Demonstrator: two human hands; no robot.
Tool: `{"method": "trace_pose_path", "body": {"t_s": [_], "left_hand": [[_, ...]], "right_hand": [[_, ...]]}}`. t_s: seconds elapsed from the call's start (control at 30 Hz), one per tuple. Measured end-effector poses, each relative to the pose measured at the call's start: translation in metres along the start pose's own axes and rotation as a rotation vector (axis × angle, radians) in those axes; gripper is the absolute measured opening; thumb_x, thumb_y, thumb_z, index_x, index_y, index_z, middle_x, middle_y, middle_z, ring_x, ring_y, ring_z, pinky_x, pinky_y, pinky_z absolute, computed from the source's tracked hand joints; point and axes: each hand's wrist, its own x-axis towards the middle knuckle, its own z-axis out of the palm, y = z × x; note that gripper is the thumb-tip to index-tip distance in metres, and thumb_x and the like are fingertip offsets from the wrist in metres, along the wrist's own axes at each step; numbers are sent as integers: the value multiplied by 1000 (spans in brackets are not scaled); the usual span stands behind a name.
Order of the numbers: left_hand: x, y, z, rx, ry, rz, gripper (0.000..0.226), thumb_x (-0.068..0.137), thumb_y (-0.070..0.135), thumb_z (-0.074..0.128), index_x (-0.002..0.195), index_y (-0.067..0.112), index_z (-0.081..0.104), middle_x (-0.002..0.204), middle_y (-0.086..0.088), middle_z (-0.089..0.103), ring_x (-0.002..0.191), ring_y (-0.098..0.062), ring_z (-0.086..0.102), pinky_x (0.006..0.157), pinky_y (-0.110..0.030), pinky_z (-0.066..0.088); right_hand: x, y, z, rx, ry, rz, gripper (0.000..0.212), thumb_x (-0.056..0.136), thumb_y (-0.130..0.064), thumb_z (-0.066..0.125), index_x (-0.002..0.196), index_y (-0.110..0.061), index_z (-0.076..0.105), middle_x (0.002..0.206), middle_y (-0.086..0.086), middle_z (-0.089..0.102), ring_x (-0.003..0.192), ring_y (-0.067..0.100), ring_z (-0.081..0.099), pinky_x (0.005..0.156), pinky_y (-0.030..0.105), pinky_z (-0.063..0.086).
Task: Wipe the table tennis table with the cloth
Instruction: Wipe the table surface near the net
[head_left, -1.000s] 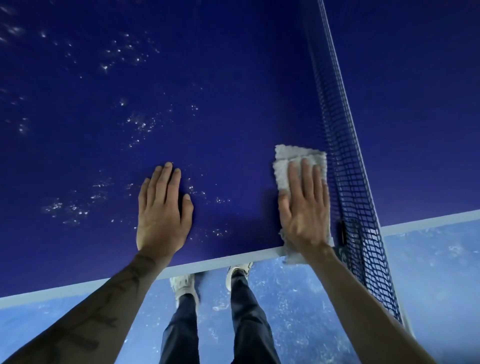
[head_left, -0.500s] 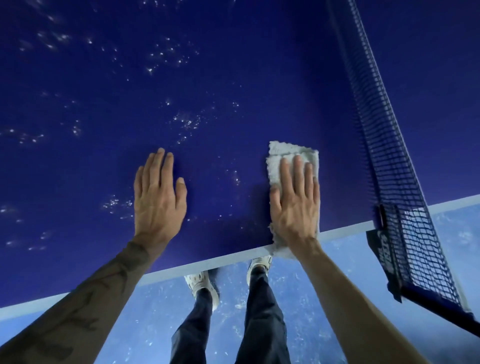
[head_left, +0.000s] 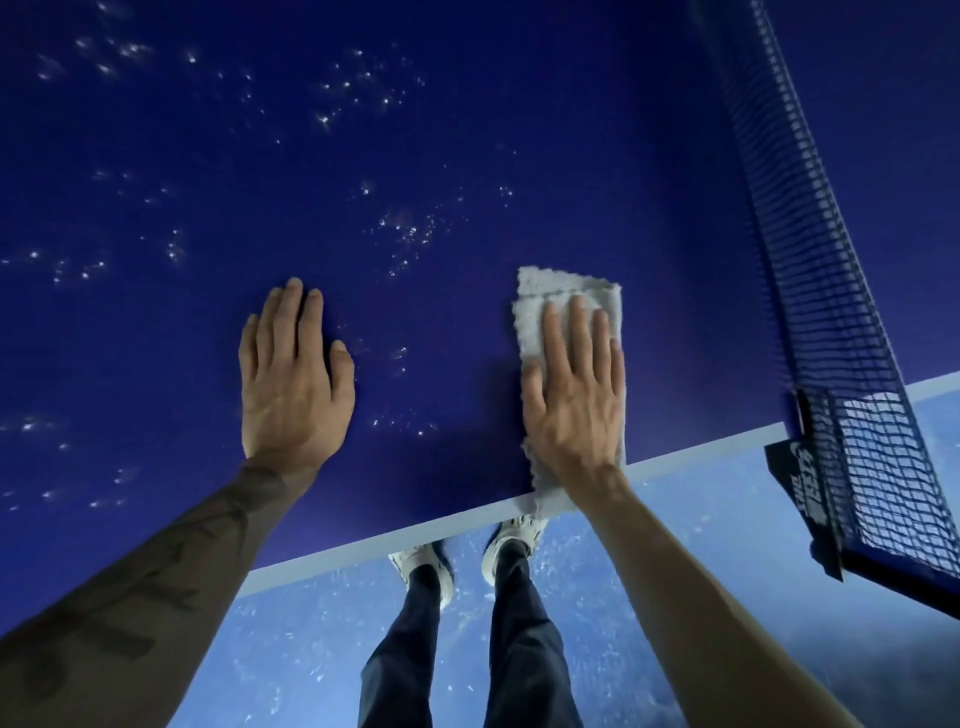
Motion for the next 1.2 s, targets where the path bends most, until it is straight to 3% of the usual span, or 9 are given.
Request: {"method": "trace_pose_path", "body": {"t_s": [0.1,0.3,0.43,0.53,0.67,0.77,0.9,1.03,1.2], "left_hand": [[0,0,-1,8,-4,4,53,109,26,36,156,1,40,167,-17,33,155,-36,30,129,-51,19],[2,3,-3,-7,-17,-3,53,108,23,40,157,2,39,168,-16,32,156,-36,29,129,-51,18],[2,0,-2,12,-15,8,53,109,24,39,157,2,38,168,-16,31,156,-34,28,130,-50,17],[2,-2,-1,21,-12,20,54,109,26,38,157,2,37,168,-16,30,156,-35,28,130,-51,17],[3,-1,-1,22,-9,11,54,108,25,40,157,2,38,168,-16,31,155,-35,30,129,-50,18],[4,-1,-1,24,-11,17,54,108,24,41,157,2,38,168,-16,31,155,-36,30,129,-52,20],[3,-2,-2,37,-29,7,54,108,25,38,157,2,37,168,-16,30,156,-34,28,129,-51,19],[4,-2,-2,29,-53,-3,54,109,26,35,158,3,36,169,-15,30,157,-33,27,130,-51,18],[5,-1,-2,27,-47,1,54,107,23,39,157,2,39,168,-17,32,156,-34,29,128,-52,21]], "right_hand": [[18,-43,7,32,37,41,66,112,-46,22,172,-22,6,178,12,2,165,32,-2,133,51,9],[-14,-70,20,48,-20,-400,65,113,-43,29,171,-24,11,179,7,4,166,29,0,133,50,13],[9,-12,3,16,4,-81,64,111,-45,21,171,-25,10,179,7,4,166,29,0,133,51,13],[36,-30,1,13,64,84,66,111,-45,19,172,-22,7,179,10,4,165,32,1,133,51,11],[35,-96,17,49,49,-145,66,111,-45,23,171,-20,13,178,12,7,165,33,1,133,51,11],[12,-86,19,22,-6,-393,65,112,-42,29,171,-22,12,179,8,5,166,29,-1,133,50,13],[28,-27,1,14,16,-147,64,111,-44,25,171,-23,17,178,7,10,165,29,5,132,51,16],[64,-50,-2,20,74,96,66,110,-45,22,171,-21,12,179,10,7,165,32,3,133,51,11],[40,-119,21,34,37,-256,65,111,-43,25,171,-21,13,179,10,8,165,31,1,134,49,10]]}}
